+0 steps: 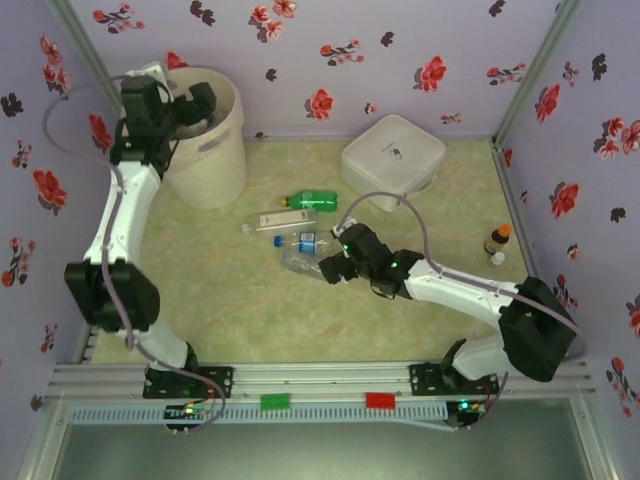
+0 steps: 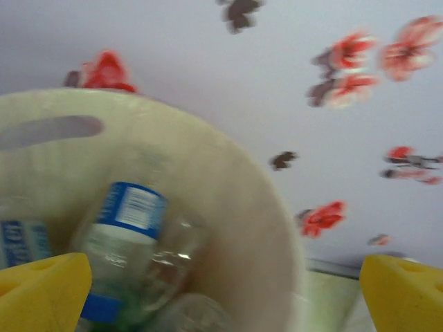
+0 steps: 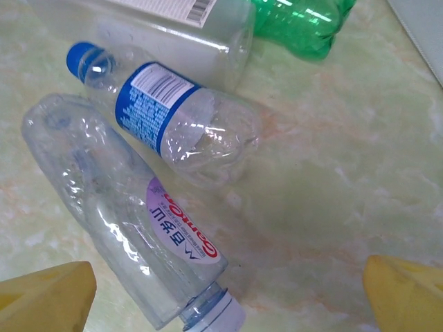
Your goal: Put the plastic bottles in the bin
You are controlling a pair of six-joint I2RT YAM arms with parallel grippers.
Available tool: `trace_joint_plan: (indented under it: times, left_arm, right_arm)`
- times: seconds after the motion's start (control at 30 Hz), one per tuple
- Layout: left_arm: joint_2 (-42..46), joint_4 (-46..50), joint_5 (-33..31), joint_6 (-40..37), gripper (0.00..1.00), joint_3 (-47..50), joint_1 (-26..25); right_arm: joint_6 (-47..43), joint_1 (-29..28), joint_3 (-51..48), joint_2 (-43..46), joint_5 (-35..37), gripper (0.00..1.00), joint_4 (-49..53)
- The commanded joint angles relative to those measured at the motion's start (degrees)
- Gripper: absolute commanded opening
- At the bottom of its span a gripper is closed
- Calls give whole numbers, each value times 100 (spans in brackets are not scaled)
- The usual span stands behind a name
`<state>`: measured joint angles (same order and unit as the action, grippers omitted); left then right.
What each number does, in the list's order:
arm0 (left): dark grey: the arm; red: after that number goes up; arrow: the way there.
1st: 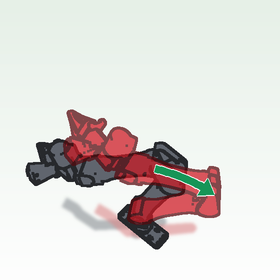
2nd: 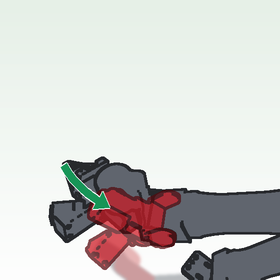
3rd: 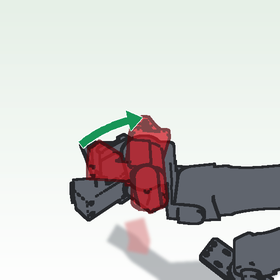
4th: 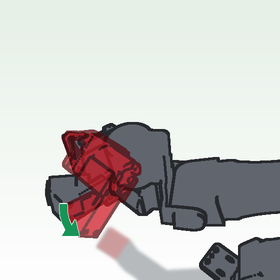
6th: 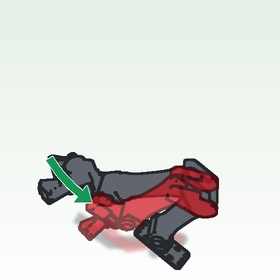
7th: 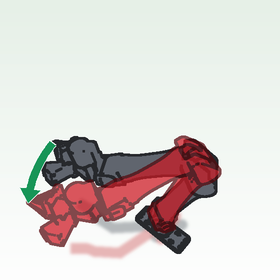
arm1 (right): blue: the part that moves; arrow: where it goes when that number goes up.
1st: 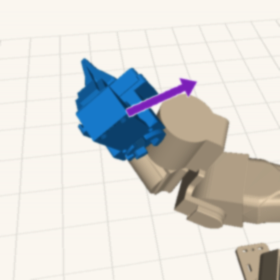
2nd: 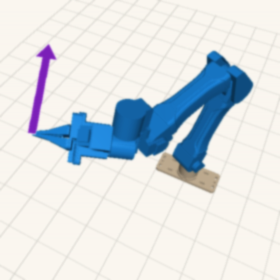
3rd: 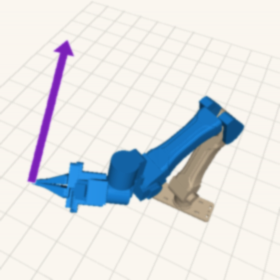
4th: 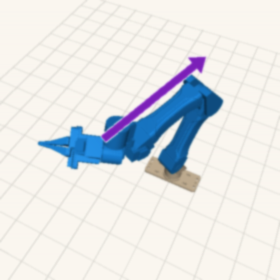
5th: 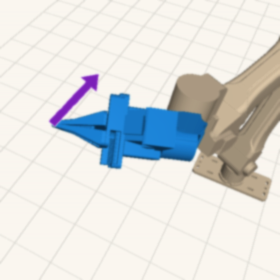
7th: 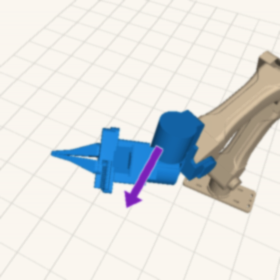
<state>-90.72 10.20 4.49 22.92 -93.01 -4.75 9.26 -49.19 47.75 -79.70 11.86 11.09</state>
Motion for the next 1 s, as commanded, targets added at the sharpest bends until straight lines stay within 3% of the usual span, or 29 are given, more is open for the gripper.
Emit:
trace_joint_plan:
  times: [0.0, 0.17, 0.33, 0.53, 0.73, 0.97]
  left_arm:
    - [787, -1140, 143, 431, 100, 1251, -459]
    - [1609, -1378, 134, 894, 100, 2818, -1218]
    - [2122, -1135, 190, 1350, 100, 3921, -1784]
    - [2555, -1255, 123, 1955, 100, 5131, -1845]
    - [2520, -1580, 114, 2333, 100, 5607, -1838]
    - [2336, -1590, -176, 2474, 100, 5482, -1838]
  right_arm:
    - [-570, 105, 370, -226, -364, 100, 446]
    - [-838, 164, 658, -577, -1121, 100, 697]
    - [-948, 190, 777, -928, -1251, 100, 790]
    - [-904, 212, 972, -1438, -1489, 96, 761]
    - [-775, 209, 1145, -1948, -1930, 86, 725]
    - [-557, 210, 1072, -2129, -2309, 64, 544]
